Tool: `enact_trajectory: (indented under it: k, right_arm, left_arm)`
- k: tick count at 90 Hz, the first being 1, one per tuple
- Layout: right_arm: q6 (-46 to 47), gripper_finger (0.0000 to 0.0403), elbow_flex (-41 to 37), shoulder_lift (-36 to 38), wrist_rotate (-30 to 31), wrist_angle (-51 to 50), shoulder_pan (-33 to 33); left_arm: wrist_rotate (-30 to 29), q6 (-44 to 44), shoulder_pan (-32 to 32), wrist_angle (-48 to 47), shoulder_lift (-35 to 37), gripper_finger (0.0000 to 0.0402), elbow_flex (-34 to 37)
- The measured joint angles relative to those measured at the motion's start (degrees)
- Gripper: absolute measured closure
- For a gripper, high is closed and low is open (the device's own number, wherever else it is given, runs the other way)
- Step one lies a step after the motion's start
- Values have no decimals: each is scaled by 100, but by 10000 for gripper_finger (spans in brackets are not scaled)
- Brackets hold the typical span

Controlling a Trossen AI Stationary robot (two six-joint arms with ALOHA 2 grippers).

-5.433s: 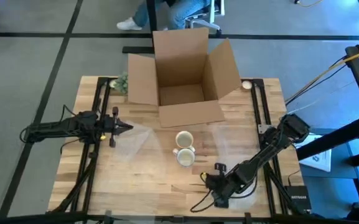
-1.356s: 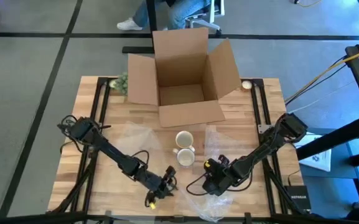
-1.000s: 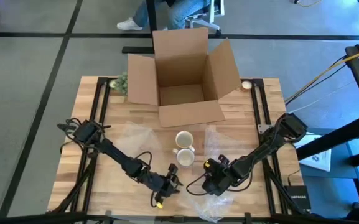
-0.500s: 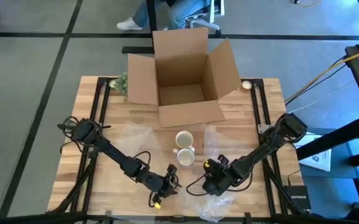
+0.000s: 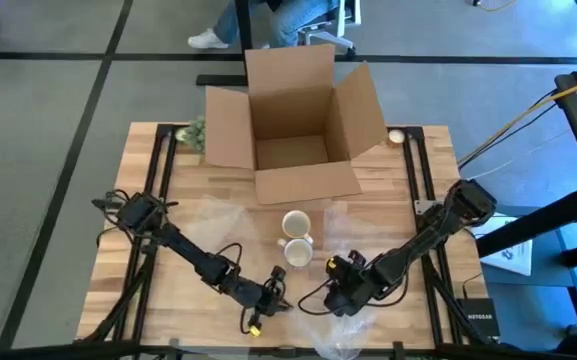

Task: Wrap mug
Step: Wrap the red mug with transparent bubble wrap

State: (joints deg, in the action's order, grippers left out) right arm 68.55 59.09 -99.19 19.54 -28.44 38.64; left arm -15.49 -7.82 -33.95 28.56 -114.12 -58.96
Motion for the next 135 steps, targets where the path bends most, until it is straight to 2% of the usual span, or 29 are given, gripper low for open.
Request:
enact_trajectory:
  k: [10,19,25,32,44,61,78,99,107,118,127,135]
  right_arm:
    - [13,263,227,287,109,-595,-1]
    - [11,263,170,334,521,-580,-31]
    - [14,263,-1,222,519,-444,-159]
    - [44,263,-243,13,265,-105,-342]
    - [165,263,-492,-152,-211,-286,-495]
    - [650,263,-509,97,-473,-1720,-355]
    - [1448,263,-507,207,-1070,-3077,-73]
    - [1856,263,-564,196,-2324,-3335,270]
    - [1969,263,-469,196,-2561,-3538,427]
    - [2172,263,-110,196,-2320,-3975,587]
    - [2349,263,240,196,-1610,-4072,607]
    - [2315,263,508,196,-691,-3457,610]
  left_arm:
    - [-274,219,-122,-629,232,401,-82]
    - [-551,487,-173,-824,367,401,-151]
    - [-638,586,-174,-857,382,401,-165]
    - [-649,618,-173,-895,382,402,-171]
    - [-647,635,-184,-1047,382,402,-171]
    - [-663,749,-258,-1456,382,401,-173]
    - [-704,1097,-279,-2021,382,401,-173]
    - [-634,1742,-534,-2920,390,401,-190]
    - [-642,2122,-635,-3495,426,401,-308]
    - [-718,2351,-760,-4157,619,401,-533]
    - [-917,2251,-806,-4344,914,401,-699]
    - [-1037,2219,-774,-4329,1174,401,-746]
